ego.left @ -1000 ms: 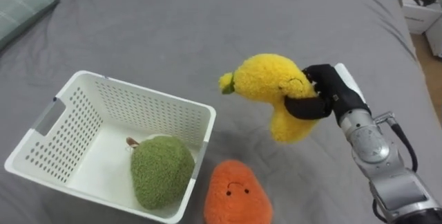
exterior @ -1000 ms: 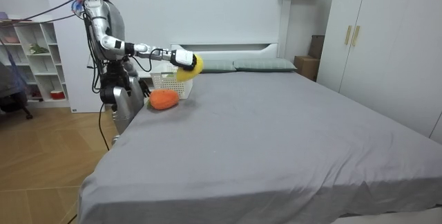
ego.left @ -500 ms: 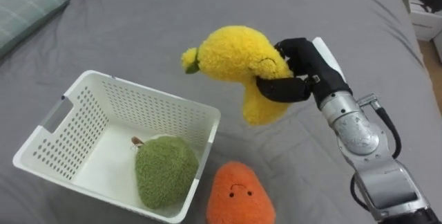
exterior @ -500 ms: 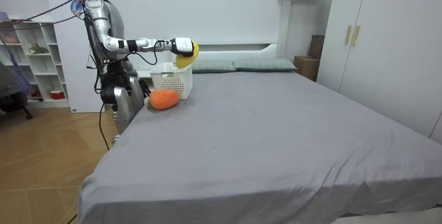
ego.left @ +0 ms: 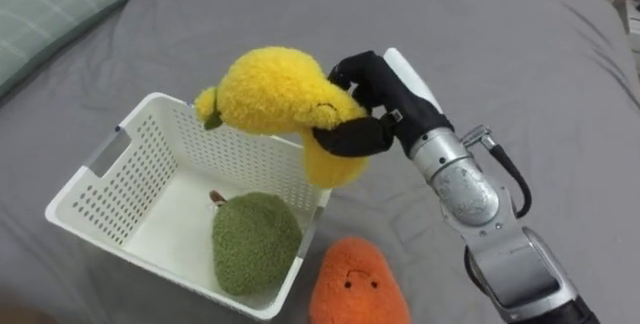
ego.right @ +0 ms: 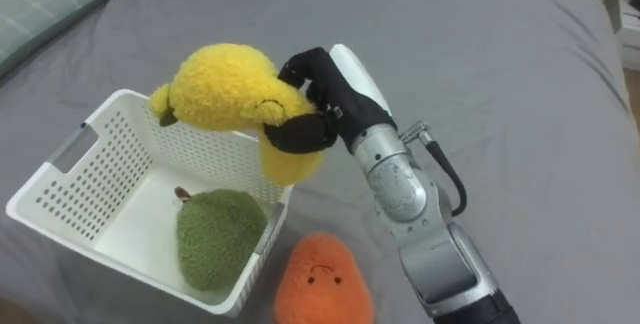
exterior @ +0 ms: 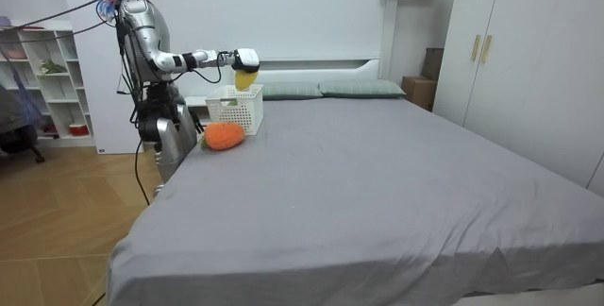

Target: Collect toys from the bed

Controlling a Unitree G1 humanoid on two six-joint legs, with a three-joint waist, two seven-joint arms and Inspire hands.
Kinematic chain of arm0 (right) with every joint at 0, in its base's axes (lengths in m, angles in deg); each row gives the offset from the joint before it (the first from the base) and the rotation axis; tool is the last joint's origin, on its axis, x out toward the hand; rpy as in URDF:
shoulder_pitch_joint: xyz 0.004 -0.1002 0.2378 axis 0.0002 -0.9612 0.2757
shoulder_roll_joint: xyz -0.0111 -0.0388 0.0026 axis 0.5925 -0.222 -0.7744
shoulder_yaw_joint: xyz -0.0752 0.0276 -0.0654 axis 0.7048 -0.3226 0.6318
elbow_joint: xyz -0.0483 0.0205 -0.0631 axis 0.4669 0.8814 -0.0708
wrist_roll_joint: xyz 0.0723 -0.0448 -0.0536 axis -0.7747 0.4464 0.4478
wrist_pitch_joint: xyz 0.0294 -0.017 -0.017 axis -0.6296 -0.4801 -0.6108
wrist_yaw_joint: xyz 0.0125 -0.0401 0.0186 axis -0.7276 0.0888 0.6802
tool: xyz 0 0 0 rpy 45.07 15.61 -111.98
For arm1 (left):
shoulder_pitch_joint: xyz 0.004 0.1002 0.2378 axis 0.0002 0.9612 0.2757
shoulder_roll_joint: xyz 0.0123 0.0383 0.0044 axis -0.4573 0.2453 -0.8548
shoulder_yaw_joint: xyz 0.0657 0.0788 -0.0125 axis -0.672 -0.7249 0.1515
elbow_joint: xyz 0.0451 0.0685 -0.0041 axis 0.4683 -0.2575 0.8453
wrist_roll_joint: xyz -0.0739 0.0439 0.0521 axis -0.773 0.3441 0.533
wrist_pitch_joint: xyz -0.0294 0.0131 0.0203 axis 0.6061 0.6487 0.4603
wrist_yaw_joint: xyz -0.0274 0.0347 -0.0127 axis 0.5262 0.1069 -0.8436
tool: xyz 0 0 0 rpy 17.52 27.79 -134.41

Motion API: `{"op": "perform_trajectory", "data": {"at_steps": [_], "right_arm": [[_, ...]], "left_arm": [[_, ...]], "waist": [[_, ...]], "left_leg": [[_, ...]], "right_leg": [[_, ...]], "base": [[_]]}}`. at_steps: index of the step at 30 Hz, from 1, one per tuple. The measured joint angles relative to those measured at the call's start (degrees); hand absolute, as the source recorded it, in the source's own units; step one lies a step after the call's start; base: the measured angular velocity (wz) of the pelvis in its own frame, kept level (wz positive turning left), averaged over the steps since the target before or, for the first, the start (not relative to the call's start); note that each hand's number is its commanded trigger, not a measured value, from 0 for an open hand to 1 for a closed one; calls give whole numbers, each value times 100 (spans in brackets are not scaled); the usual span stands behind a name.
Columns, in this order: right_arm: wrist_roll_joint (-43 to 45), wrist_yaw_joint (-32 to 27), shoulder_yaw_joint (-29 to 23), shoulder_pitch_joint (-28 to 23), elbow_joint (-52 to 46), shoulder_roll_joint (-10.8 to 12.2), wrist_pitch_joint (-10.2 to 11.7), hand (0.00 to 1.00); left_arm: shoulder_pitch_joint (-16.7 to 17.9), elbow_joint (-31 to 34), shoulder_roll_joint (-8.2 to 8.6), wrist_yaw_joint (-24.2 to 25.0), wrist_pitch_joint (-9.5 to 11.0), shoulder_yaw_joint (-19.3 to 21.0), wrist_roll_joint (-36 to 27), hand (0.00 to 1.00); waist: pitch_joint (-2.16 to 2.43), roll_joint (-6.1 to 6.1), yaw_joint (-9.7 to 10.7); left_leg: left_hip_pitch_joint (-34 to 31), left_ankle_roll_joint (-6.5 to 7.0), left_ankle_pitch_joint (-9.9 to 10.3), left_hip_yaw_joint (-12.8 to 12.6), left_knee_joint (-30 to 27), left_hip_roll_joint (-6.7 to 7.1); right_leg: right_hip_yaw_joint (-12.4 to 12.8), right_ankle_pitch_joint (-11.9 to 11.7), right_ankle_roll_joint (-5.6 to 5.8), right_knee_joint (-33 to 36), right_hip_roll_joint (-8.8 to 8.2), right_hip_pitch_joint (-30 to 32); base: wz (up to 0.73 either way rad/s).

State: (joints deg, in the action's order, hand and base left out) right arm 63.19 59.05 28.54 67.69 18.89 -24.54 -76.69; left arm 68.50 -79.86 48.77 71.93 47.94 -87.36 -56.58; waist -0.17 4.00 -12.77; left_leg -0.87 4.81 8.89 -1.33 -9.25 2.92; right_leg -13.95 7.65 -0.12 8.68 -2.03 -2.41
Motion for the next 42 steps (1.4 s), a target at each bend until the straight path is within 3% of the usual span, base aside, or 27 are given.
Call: {"op": "perform_trajectory", "data": {"at_steps": [2,3,4,5,6,11,18,25,42], "right_arm": [[-31,7,102,58,19,54,-30,100],[-43,11,132,65,30,60,-30,94],[-48,46,185,65,61,54,-30,54],[-16,68,252,70,117,52,-30,42],[-5,82,294,79,171,58,-30,0],[116,261,494,78,455,72,-115,0],[297,324,505,79,454,100,-115,0],[283,356,504,78,454,224,-115,0],[286,376,504,76,648,283,-118,0]], "left_arm": [[2,2,20,0,-10,-1,0,0],[2,2,26,0,-10,-1,0,0],[-1,10,38,0,-9,4,2,0],[0,37,43,-1,-4,13,40,0],[-2,45,39,-1,-3,13,43,0],[-35,79,39,2,-4,13,43,0],[-65,83,49,2,-4,10,43,0],[-52,80,49,6,-12,48,161,0],[-45,45,56,9,-129,53,161,0]], "waist": [[-5,8,-59],[-8,12,-98],[-13,19,-180],[-28,41,-219],[-39,56,-245],[-77,143,-383],[-77,142,-490],[-74,147,-500],[-74,147,-493]], "left_leg": [[0,-1,0,27,5,0],[-1,-1,0,31,6,0],[3,-1,0,26,8,0],[2,-1,0,29,8,0],[4,-1,0,29,7,-1],[-73,1,0,71,-30,17],[-106,12,-6,163,-33,52],[-106,19,-10,168,-33,62],[-94,21,-11,167,-40,66]], "right_leg": [[-28,0,0,-8,0,-9],[-31,0,0,-8,0,-9],[-41,0,0,-8,0,-8],[-56,1,1,-8,-2,-8],[-55,1,1,-9,-1,-7],[-122,1,1,-6,-18,41],[-197,12,19,-11,-41,42],[-182,14,22,-13,-46,41],[-192,14,23,-12,-53,26]], "base": [[9],[0],[0],[0],[0],[4],[6],[0],[0]]}}
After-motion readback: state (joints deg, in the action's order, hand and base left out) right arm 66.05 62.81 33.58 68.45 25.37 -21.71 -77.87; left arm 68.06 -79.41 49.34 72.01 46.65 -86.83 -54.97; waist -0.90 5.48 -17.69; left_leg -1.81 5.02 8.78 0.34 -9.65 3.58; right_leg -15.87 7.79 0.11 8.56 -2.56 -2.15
